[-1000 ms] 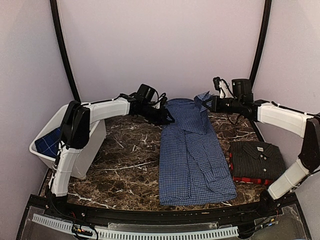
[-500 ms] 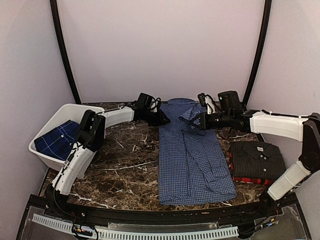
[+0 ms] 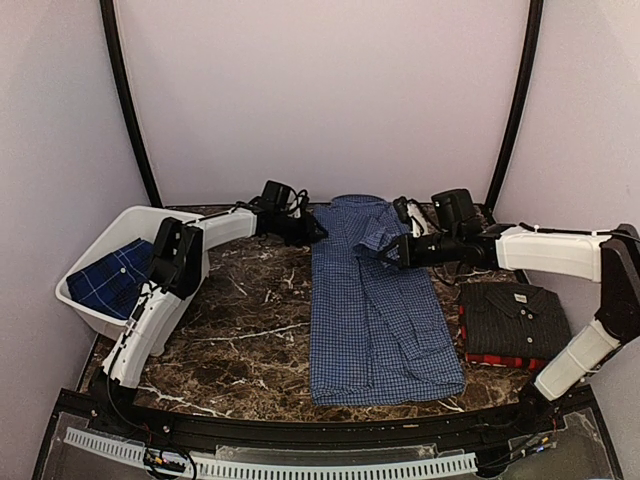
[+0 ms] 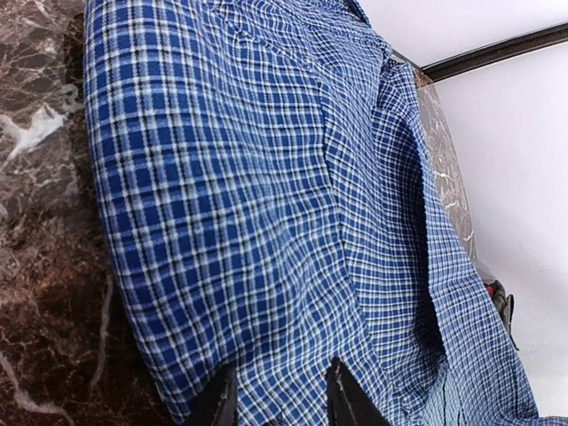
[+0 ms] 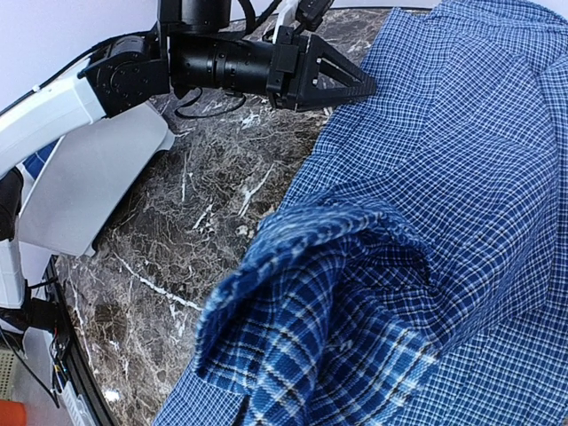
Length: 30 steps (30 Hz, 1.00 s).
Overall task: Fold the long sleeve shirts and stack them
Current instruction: Fold the 1/3-folded shirt at the center of the board, then adjust the sleeve of the rectangle-folded shirt.
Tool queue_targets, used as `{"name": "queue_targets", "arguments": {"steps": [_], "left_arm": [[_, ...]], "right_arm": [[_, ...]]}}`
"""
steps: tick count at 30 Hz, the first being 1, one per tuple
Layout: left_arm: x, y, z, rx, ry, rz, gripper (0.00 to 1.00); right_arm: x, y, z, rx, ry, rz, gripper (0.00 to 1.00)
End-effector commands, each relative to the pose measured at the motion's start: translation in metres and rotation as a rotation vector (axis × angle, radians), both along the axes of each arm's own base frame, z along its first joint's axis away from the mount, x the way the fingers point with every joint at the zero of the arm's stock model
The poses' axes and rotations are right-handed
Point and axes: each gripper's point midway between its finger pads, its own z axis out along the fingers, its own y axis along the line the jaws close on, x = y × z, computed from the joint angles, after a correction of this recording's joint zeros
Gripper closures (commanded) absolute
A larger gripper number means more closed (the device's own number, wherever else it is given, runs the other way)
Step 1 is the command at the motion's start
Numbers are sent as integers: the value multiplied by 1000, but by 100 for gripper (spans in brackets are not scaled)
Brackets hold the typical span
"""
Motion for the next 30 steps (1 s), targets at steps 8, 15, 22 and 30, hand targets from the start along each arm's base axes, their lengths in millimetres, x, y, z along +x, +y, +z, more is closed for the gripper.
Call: {"name": "queue_targets", "arguments": {"steps": [8, 15, 22, 30], "left_arm": [[-11, -1, 158, -92, -212, -52, 67], [-31, 5, 175, -85, -160, -53, 67], [-65, 23, 196, -46, -124, -34, 67], [-113, 46, 177, 2, -49, -28, 67]], "right_arm": [[-6, 18, 15, 3, -34, 71, 100], [-51, 48, -26, -49, 55, 198, 100], [-96, 60, -75, -111, 167, 295, 100], [-132, 71, -92, -137, 226, 365, 100]]}}
